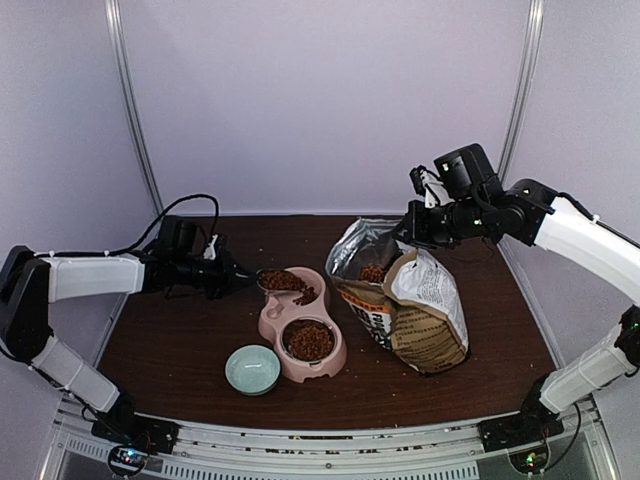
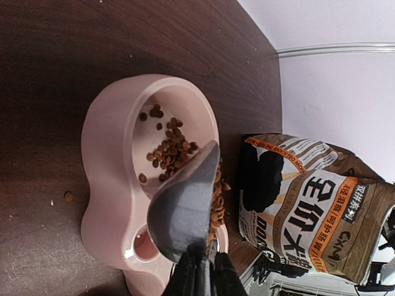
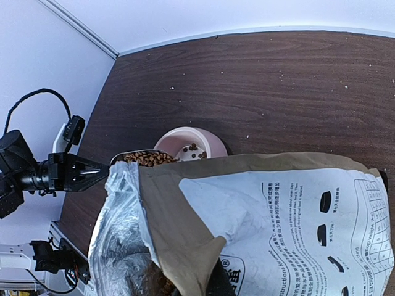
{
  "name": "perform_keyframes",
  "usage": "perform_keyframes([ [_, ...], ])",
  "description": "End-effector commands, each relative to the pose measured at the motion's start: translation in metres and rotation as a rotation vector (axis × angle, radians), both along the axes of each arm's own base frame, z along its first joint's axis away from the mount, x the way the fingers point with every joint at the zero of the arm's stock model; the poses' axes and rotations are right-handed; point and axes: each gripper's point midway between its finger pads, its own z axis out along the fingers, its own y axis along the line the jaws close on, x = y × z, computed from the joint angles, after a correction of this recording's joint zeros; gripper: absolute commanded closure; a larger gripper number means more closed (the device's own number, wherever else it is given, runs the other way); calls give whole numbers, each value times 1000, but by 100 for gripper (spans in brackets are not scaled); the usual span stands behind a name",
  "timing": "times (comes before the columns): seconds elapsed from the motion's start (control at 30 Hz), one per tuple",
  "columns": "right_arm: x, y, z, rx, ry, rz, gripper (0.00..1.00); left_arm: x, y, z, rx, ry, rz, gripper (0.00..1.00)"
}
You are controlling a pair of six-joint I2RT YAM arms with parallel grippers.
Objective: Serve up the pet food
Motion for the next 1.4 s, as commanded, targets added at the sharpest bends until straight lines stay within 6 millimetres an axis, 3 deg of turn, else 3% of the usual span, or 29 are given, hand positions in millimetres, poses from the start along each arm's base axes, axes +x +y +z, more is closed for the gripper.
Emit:
perform_keyframes([
  [0.0, 8, 1, 75, 164, -212, -8, 100, 14, -3, 13, 12, -67, -34, 100],
  [0.4, 8, 5, 73, 164, -207, 7, 100, 25, 13, 17, 248, -122, -50, 100],
  [0.93, 10, 7, 69, 152, -198, 13, 100, 27, 10, 30, 705, -225, -137, 100],
  [1.03, 11, 7, 67, 149, -197, 15, 100, 25, 6, 34, 718, -239, -141, 100],
  [1.17, 9, 9, 67, 149, -197, 29, 100, 25, 3, 49, 709, -271, -124, 100],
  [1.37, 2, 12, 66, 135, -204, 78, 100, 20, 4, 97, 636, -357, -55, 100],
])
